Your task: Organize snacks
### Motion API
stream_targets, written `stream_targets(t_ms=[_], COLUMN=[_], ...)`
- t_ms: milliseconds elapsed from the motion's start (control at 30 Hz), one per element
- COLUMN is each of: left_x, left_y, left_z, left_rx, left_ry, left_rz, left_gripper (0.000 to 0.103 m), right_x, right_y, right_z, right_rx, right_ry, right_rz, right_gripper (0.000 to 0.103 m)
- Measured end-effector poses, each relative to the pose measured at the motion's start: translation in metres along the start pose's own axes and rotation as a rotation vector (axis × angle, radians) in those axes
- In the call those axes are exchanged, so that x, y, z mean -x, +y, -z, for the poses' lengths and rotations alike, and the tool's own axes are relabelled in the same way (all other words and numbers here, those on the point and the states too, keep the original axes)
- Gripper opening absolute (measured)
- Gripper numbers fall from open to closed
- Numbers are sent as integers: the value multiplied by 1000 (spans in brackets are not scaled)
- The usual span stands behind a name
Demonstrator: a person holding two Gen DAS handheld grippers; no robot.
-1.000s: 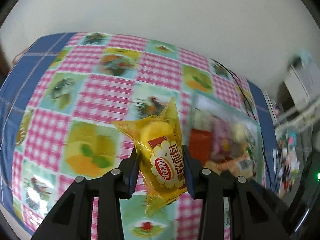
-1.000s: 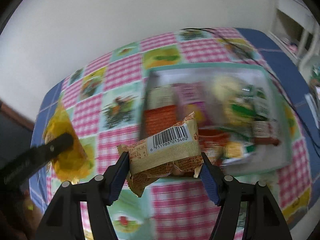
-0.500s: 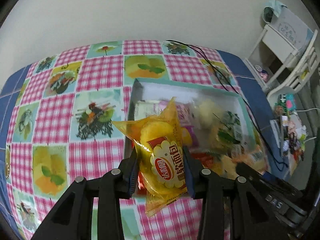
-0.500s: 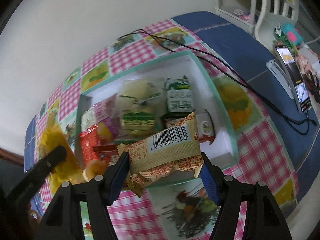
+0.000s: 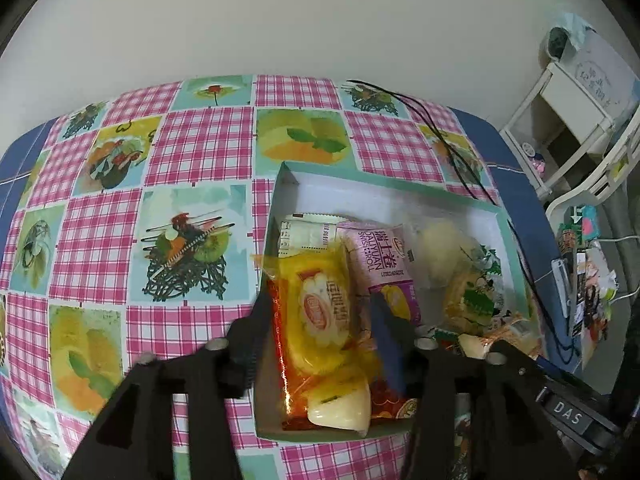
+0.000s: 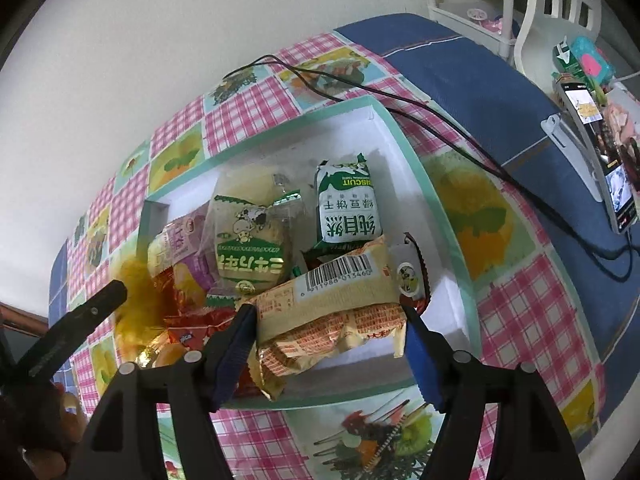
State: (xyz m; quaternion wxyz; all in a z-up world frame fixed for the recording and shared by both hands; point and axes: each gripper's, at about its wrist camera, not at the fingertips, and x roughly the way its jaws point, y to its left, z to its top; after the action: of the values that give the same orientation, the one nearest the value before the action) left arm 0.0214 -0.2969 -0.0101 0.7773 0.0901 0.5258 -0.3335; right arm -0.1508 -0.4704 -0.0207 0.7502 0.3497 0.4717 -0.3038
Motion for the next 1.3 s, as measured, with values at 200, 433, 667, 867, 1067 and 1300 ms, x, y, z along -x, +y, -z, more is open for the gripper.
stream_targets(t_ms=[200,433,667,867,1067,1300], left_x=[17,32,41,59,83,92], left_y=[11,52,76,77,73,85], left_z=[3,30,60,81,98,126], left_rx=[24,116,166,172,119,121], left_ry=[-13,-11,11,11,-40,-3], left_rz=[-9,-116,-178,-230,-330,-363], left_gripper=[74,94,98,98,98,98], right_x=[4,6,8,33,53,59], right_y=[0,8,25,42,60,77], right_z=[0,10,22,44,68,99], right_rx=[-1,31,84,142,188,239], right_ry=[-8,-16,-29,-102,-137,-130], right_rz=[17,37,60,98,60,46], right_gripper=[79,103,103,103,103,103])
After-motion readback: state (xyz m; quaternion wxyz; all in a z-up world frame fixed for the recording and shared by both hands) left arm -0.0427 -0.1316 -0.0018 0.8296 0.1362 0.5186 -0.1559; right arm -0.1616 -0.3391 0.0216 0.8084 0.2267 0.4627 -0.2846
